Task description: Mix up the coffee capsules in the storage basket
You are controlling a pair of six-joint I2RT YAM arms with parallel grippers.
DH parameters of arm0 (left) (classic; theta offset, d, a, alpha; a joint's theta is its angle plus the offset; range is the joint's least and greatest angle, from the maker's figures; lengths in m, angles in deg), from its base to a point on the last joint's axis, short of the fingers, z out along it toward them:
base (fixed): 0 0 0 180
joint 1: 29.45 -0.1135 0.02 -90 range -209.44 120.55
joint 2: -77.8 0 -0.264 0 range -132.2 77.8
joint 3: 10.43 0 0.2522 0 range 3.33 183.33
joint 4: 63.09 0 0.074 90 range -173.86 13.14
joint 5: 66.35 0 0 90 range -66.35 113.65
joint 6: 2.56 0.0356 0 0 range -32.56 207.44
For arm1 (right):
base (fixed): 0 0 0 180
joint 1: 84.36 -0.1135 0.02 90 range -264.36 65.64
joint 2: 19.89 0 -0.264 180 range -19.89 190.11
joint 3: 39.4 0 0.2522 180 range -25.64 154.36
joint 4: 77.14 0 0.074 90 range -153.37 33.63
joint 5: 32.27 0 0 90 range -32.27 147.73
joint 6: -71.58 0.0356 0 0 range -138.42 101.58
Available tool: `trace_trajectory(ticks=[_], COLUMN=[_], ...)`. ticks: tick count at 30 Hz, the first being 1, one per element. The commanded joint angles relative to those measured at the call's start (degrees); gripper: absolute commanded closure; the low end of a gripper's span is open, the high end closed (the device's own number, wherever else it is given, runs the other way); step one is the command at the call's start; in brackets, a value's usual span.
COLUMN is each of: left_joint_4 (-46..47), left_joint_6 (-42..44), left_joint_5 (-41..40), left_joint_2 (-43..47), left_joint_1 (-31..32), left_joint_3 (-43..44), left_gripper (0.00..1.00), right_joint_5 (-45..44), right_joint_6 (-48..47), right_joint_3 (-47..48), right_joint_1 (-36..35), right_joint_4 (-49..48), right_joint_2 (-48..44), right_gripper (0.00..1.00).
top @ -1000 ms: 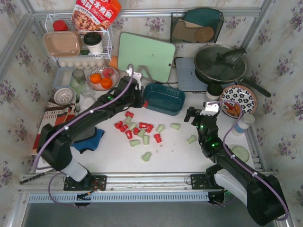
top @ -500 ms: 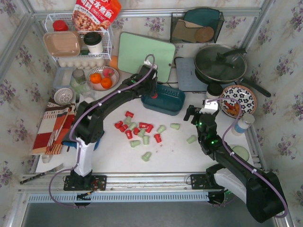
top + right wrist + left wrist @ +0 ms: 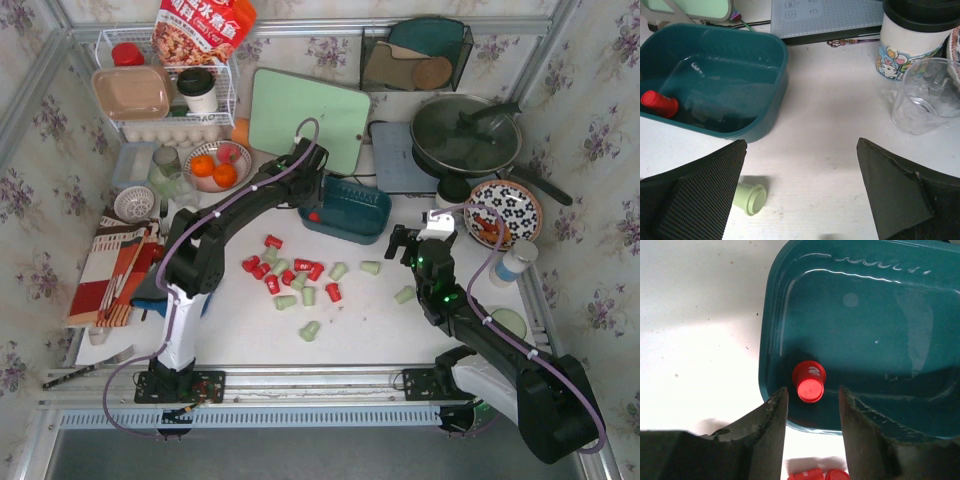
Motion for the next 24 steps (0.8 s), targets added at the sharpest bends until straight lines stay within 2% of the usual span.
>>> trace_trajectory(ticks=[1,4,6,14,19,24], left_joint_4=[-0.55,0.37,2.03,5.57,-0.79,-11.66], left_joint_6=[-0.33,0.31,0.95,7.37,7.59,10.79], left_joint_5=[0.11,0.11,0.11,-2.88,-0.45,3.69], left_joint_2=[0.05,1.82,5.81,27.72,43.36,57.78], left_joint_1=[-0.16,-0.13,-0.05,0.11,0.14,0.05], left_joint_3=[0.34,-0.87,-4.29,-23.83,-36.29,-41.31], left_gripper=[0.50,0.49,0.49,0.46,0.46,0.39], right_joint_5=[2.14,3.60,6.42,16.95,19.18,19.21], right_joint_6=[-0.76,-1.48,-3.03,-6.42,-9.62,-12.00], right_joint_3=[0.73,1.09,1.36,3.40,3.27,5.85], right_joint_1=[-0.02,0.01,-0.03,-0.24,-1.18,-1.99], right_joint_4=[-1.51,-1.24,-0.86,2.05,2.97,7.38], right_joint_2=[0.98,1.64,1.91,2.07,3.51,7.37], right_gripper=[0.00,0.01,0.04,0.19,0.22,0.23])
